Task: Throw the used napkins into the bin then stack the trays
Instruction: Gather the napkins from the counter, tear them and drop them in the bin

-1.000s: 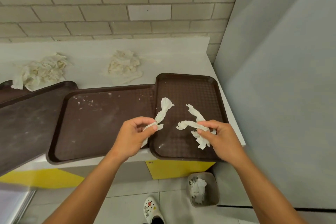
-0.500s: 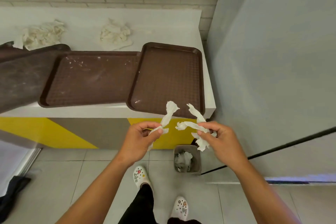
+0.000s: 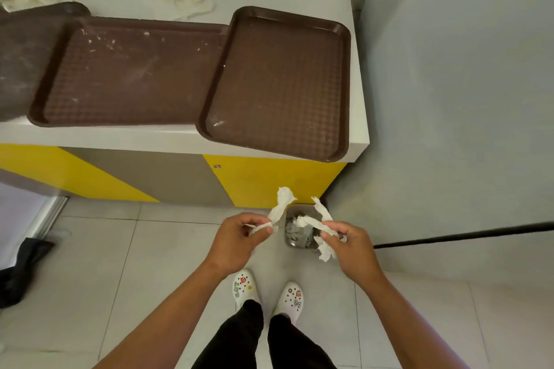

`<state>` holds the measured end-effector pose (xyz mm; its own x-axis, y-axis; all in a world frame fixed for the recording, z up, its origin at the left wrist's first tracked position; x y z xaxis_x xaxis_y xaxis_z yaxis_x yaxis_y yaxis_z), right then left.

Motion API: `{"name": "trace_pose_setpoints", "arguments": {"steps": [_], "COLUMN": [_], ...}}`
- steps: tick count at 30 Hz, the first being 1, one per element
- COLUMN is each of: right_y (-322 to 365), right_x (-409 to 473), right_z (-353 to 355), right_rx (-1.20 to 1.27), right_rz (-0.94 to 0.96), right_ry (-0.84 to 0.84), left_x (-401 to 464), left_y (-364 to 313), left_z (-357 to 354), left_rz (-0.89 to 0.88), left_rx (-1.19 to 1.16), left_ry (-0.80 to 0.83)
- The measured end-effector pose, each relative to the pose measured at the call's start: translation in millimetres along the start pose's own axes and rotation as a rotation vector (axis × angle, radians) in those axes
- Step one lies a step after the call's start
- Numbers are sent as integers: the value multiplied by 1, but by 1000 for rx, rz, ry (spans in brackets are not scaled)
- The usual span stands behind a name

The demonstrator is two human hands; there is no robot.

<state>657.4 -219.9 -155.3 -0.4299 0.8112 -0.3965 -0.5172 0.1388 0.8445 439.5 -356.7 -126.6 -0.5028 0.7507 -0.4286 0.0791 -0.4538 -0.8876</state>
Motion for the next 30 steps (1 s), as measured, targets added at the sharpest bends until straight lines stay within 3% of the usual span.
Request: {"name": "trace_pose_setpoints", "arguments": {"steps": [18,25,30], "right_y": [-210,-251,-257], "right_x": [161,202,207], "right_z": [-100,-112,-105], "right_rx": [-323,-374,-249], "right_rz": [-239,-244,-296], "right_ry": [16,8,-61], "left_x": [139,169,191], "left_y": [203,258,278], "left_z": [-43,-67,-82], "left_rz": [125,116,89], "left_rx": [176,228,310], "left_ry": [68,123,178]}}
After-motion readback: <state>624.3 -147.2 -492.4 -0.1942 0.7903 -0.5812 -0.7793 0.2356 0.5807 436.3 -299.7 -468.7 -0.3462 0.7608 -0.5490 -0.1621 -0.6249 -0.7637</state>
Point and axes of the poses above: each hand's wrist, its own x-axis towards the middle knuckle, its own z-axis out of the back of the hand, y = z × x, the point moved 3 cm from there along x, towards the middle knuckle, and after that the axes turned 1 degree about x, right-handed, at the moved point
